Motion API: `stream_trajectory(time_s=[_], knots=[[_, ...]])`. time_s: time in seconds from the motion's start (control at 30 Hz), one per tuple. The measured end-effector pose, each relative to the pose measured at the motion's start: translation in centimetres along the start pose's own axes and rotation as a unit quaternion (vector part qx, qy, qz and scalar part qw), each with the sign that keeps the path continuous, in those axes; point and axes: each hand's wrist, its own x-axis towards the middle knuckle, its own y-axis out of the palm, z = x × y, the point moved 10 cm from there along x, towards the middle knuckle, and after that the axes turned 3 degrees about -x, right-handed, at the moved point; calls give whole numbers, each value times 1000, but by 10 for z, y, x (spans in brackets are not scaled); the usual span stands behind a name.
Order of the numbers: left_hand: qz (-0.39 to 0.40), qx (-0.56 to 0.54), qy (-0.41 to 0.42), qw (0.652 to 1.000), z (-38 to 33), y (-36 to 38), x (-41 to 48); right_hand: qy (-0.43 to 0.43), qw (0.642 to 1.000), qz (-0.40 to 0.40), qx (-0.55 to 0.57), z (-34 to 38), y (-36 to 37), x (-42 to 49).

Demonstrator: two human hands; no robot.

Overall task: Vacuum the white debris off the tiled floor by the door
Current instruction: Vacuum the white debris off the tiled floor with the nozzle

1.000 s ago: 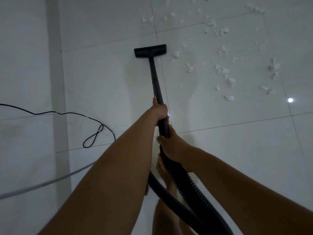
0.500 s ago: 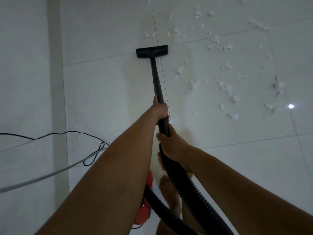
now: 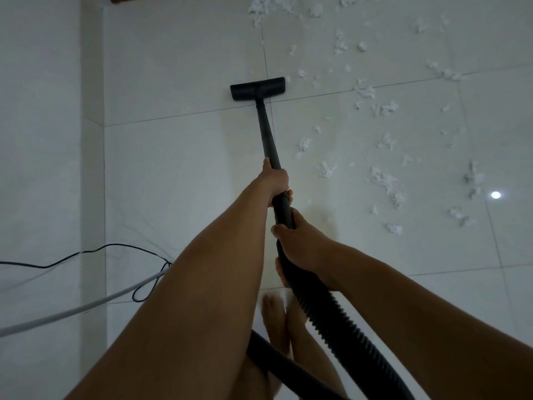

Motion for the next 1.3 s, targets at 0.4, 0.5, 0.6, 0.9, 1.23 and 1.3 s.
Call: stream_trajectory(time_s=[0.4,0.5,0.6,0.9,1.23,1.3], knots=[[3,13,-5,1000,-38,-25,13,-6,998,-28,-61,55,5,16],[15,2,-6,1000,-41,-29,15,-11,995,-39,-95,60,7,18],[25,-27,-9,999,-30,-25,10,-20,996,-23,-89,53,11,9],[44,-55,11,997,-11,-10,-6,-20,995,-11,-99,33,9,-7],[36,28,16,999,-54,-46,11,-15,999,10,-44,76,28,18],[36,44,18,998,-66,-52,21,-10,1000,18,-21,88,30,27]])
